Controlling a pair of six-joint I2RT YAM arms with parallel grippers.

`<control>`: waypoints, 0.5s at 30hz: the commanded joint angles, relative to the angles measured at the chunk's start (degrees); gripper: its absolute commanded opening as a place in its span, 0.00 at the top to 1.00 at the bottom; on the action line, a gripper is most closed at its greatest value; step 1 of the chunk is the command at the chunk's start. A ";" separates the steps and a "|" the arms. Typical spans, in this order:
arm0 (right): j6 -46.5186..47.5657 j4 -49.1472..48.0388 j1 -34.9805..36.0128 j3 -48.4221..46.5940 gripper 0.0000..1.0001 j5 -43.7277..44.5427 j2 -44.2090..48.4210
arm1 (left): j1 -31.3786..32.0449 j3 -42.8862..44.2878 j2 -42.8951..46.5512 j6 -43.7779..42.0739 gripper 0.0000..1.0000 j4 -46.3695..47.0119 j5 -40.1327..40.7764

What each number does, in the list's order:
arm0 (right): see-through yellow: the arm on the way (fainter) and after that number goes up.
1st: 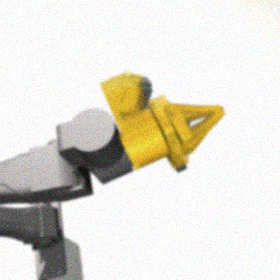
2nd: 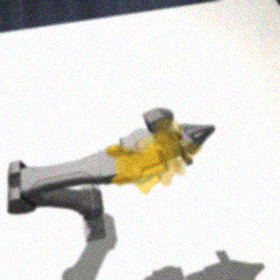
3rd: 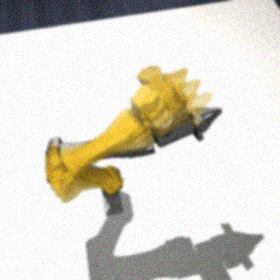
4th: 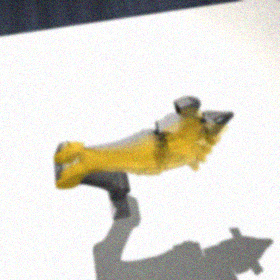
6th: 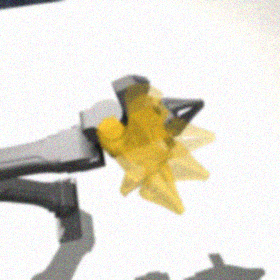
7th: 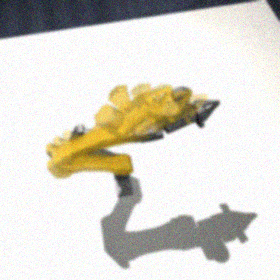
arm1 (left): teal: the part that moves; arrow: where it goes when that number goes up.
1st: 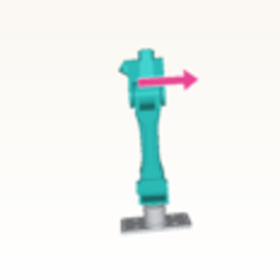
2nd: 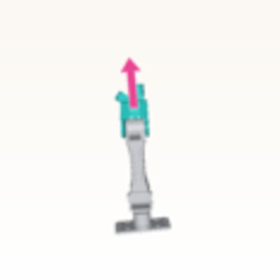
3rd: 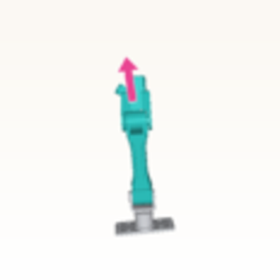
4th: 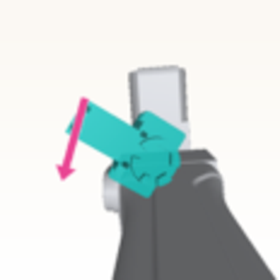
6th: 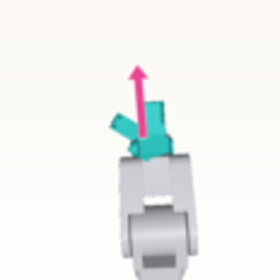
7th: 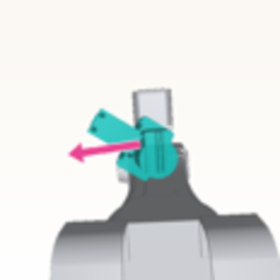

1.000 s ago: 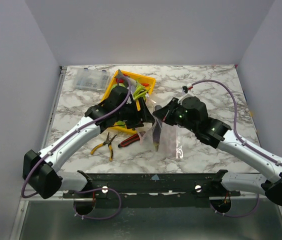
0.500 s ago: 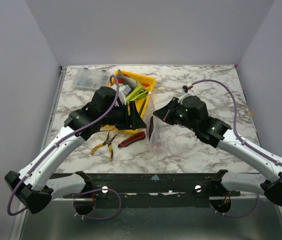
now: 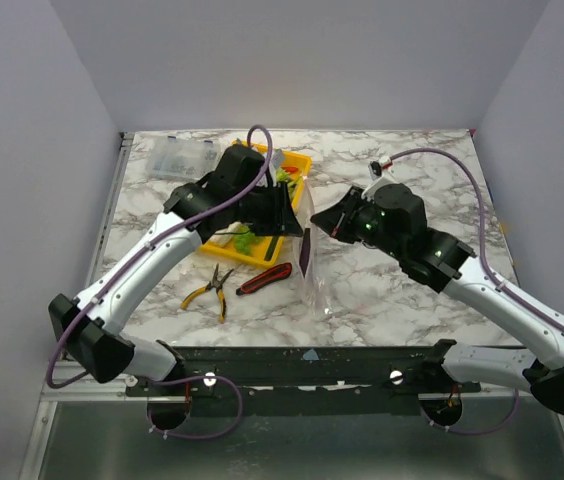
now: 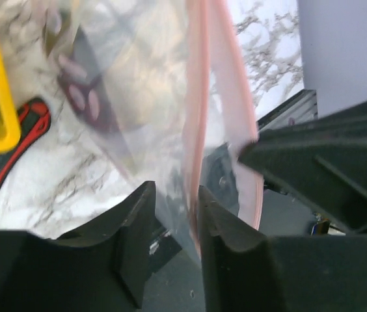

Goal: Place the food in the zip-top bag and seal the zipper
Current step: Adjust the zipper food storage bag at the center of the board.

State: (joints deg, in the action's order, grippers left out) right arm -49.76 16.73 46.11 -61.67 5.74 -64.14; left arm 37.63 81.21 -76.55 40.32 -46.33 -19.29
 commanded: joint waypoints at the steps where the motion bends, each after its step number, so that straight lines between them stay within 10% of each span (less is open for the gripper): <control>1: 6.05 4.95 -0.30 -5.86 1.00 4.32 2.01 | 1.60 11.33 -4.81 -2.49 0.74 -0.81 -4.91; 4: 9.93 9.58 -0.32 -10.49 1.00 8.14 2.55 | 3.01 20.55 -8.26 -2.57 1.00 -2.08 -6.99; 15: 21.59 24.42 -0.40 -16.95 1.00 23.90 5.14 | 3.69 22.94 -15.83 8.34 1.00 7.37 -16.67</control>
State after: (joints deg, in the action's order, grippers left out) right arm -33.32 33.36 46.02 -79.57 20.36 -60.47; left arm 40.97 104.31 -87.31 44.29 -41.87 -30.48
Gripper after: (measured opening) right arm 0.005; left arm 0.011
